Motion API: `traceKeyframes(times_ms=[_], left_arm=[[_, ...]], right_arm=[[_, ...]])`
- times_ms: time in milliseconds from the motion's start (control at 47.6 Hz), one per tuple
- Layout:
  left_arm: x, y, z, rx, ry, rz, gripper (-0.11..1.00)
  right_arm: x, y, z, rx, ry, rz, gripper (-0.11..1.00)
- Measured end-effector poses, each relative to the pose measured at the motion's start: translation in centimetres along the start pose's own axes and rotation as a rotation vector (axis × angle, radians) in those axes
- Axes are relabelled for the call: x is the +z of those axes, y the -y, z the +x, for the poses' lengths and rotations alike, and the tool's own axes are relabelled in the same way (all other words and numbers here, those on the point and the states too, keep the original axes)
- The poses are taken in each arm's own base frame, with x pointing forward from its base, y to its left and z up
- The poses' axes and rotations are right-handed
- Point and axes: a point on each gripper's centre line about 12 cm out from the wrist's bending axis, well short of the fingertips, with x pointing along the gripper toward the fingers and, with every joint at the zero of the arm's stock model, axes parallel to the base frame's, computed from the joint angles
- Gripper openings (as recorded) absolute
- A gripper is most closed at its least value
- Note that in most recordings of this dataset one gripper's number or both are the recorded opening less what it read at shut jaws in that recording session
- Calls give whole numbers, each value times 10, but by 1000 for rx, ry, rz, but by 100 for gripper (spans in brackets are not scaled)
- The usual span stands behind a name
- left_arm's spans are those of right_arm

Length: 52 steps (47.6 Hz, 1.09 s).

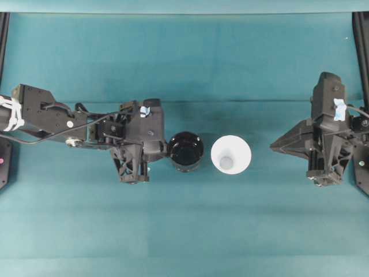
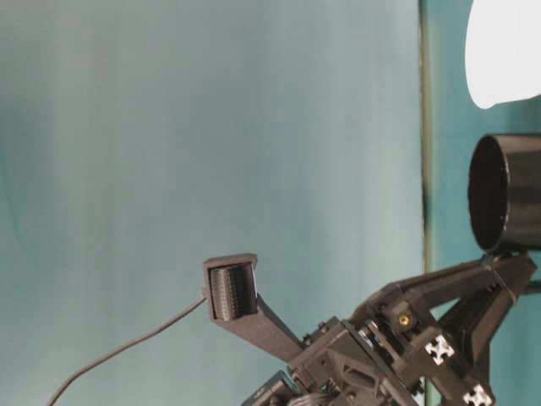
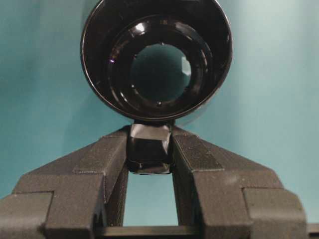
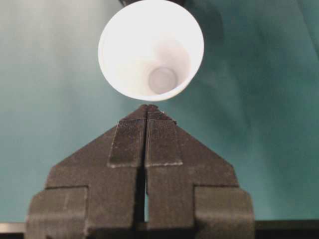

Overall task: Put a paper cup into the cup holder on your left arm.
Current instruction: 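Drag the black mug rightward with the left gripper beside the white cup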

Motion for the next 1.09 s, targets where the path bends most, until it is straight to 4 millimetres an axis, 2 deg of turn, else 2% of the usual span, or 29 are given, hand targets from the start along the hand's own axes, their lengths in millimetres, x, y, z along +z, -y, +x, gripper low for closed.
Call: traceKeyframes(times_ms=[378,1093], left_arm=[[1,1,7,-2,-3,2,29],[-4,2,9,-4,-43,0,29]], right_arm=[[0,0,0,0,1,0,-4],[-3,1,1,-3,-7,1,-4]])
